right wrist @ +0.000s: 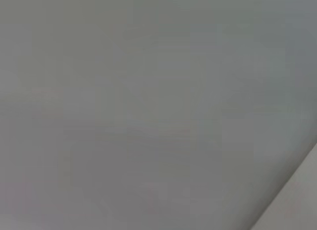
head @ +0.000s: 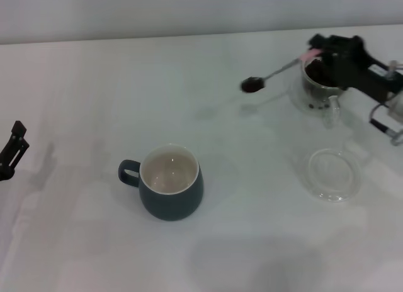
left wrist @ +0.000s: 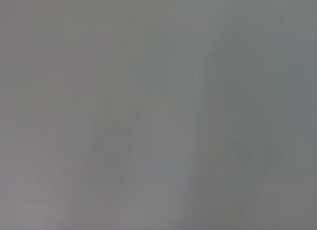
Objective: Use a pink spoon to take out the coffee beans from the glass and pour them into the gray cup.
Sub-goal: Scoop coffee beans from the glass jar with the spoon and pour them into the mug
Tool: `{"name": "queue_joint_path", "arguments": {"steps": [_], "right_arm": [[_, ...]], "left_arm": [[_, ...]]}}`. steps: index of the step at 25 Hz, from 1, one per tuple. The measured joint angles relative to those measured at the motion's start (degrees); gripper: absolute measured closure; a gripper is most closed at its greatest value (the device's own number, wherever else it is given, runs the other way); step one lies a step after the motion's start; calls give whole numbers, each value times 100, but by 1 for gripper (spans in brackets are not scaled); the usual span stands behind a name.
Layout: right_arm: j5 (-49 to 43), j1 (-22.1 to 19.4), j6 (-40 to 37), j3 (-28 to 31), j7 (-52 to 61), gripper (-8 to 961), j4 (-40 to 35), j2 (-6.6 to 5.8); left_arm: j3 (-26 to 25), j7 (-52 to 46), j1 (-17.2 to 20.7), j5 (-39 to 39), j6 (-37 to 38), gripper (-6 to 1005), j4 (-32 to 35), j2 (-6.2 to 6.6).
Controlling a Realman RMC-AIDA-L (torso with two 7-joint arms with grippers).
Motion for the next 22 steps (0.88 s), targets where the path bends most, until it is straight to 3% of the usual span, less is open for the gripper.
{"name": "queue_joint_path", "arguments": {"steps": [10,22], "right_arm": [[12,497,175,-723,-15,749,262,11],[20,583,481,-1291,2,744,407,11]], "left_arm": [[0,0,-5,-10,144,127,-1,-7],[0,0,-65,-11,289,127,-49,-13]]}}
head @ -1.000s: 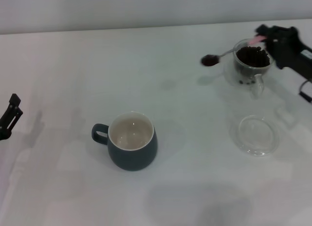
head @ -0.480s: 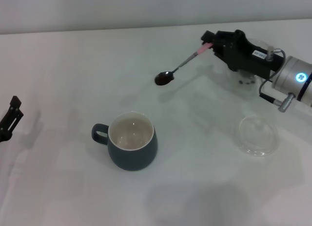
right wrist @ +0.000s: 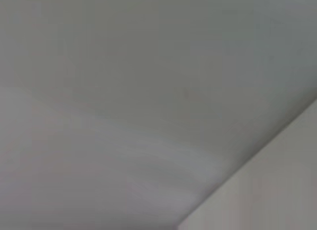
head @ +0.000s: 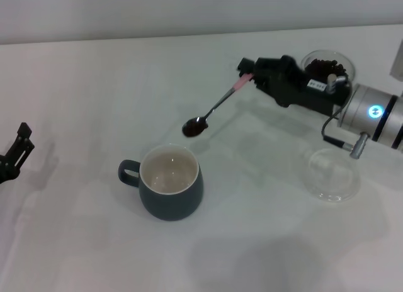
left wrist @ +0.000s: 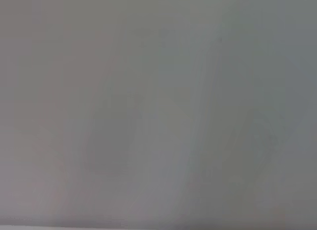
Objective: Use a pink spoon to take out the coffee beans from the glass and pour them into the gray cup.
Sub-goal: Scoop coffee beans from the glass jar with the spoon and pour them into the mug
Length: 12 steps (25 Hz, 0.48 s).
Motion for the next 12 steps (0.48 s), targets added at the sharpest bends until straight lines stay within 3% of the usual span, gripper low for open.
{"name": "queue_joint_path", "arguments": {"steps": [12], "right_arm": [[8,469,286,-115,-606,739,885,0]], "left_arm": [[0,0,-9,1,0,126,-28,-22]]}}
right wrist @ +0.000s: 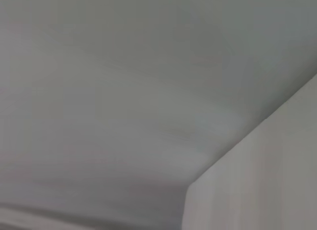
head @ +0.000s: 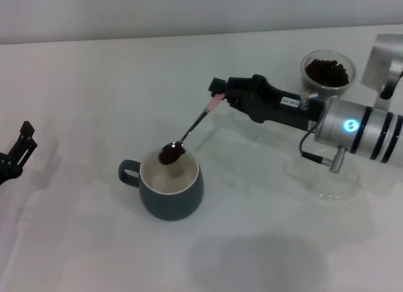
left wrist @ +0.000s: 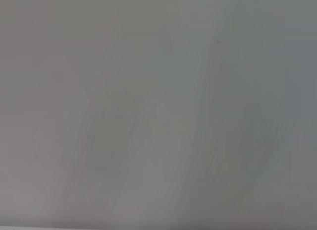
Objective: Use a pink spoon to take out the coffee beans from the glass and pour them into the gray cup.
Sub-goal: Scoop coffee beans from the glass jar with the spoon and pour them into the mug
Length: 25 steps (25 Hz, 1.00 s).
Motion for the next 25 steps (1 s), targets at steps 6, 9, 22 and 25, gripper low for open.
{"name": "queue_joint_path", "arguments": {"steps": [6,9,22,25], "right_arm": [[75,176,121,59,-693,737,318,0],[76,178,306,87,-1007,736,290,0],[10,244,583,29,-2220,730,205,0],[-1,253,673,18,-2673,729,167,0]], "left_arm": [[0,0,-14,0,-1,126,-54,7],[0,0,-50,0,-3,126,-56,10],[-19,0,-168,0,-4,127,-56,29],[-63,0,-189,-4,-4,127,-53,30]]}}
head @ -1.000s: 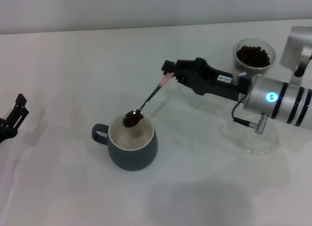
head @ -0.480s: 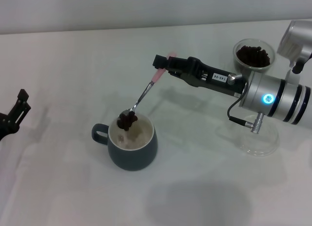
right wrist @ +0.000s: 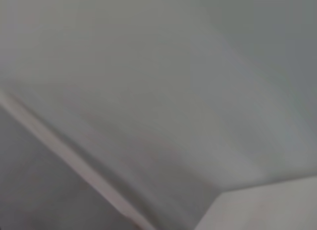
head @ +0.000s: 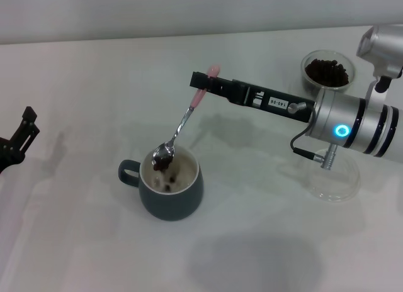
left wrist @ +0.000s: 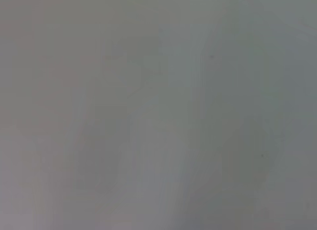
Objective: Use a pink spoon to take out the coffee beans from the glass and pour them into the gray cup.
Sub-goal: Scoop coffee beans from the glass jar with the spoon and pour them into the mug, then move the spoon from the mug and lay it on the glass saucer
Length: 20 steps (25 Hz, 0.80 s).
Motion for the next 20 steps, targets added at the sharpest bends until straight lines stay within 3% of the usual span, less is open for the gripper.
{"name": "queue_joint_path", "arguments": {"steps": [5,11,15,20], "right_arm": [[-2,-9,149,0,-894,727,-3,0],[42,-101,257,78,-1097,724,-32,-1],[65,-360,562,323,-647,723,-360,-44],[48,-950,824,383,400,720,-1406,-114]], "left_arm": [[-8,0,-15,-4,0,127,19,-1],[-40,0,-18,-6,0,127,9,-2],[-78,0,-29,-6,1,127,7,-1],[-78,0,-33,-6,1,127,-1,-1]]}}
